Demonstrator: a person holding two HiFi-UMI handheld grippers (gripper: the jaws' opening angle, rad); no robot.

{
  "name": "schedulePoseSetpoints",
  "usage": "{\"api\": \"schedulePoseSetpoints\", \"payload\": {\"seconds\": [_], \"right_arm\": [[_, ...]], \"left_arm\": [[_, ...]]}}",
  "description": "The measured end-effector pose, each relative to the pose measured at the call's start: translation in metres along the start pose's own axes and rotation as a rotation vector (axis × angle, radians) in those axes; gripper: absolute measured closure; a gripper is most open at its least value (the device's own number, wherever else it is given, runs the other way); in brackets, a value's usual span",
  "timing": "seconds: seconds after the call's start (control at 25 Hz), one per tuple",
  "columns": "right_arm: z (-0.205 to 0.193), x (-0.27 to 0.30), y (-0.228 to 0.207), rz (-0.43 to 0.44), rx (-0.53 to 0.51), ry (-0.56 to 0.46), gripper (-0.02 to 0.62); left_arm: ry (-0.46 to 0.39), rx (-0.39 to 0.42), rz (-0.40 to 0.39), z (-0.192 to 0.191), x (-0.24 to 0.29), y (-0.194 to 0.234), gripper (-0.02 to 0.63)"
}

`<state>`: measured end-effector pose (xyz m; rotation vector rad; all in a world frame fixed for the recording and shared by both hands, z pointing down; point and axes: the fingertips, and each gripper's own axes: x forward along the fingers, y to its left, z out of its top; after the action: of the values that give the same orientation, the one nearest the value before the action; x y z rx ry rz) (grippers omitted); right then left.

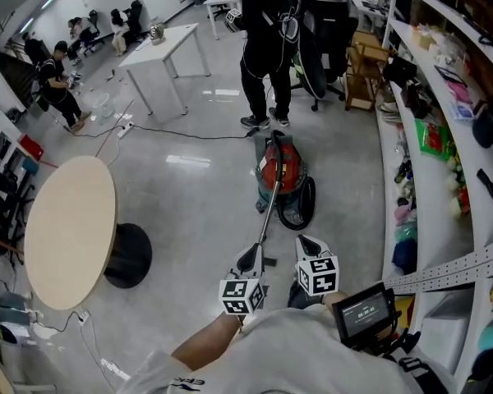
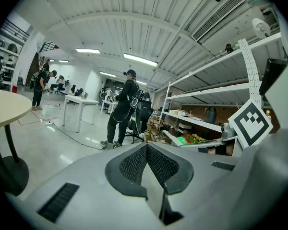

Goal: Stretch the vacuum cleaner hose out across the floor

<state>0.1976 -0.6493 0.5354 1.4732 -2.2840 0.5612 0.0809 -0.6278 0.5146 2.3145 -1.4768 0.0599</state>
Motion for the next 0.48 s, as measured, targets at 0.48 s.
{"api": "schedulePoseSetpoints", "payload": {"seconds": [0.48], "right_arm": [[0.061, 0.103, -0.094, 0.063, -0.011, 0.043, 0.597]], "left_arm": [[0.051, 0.013, 0.075, 0.031, 0.141, 0.023, 0.604]]}}
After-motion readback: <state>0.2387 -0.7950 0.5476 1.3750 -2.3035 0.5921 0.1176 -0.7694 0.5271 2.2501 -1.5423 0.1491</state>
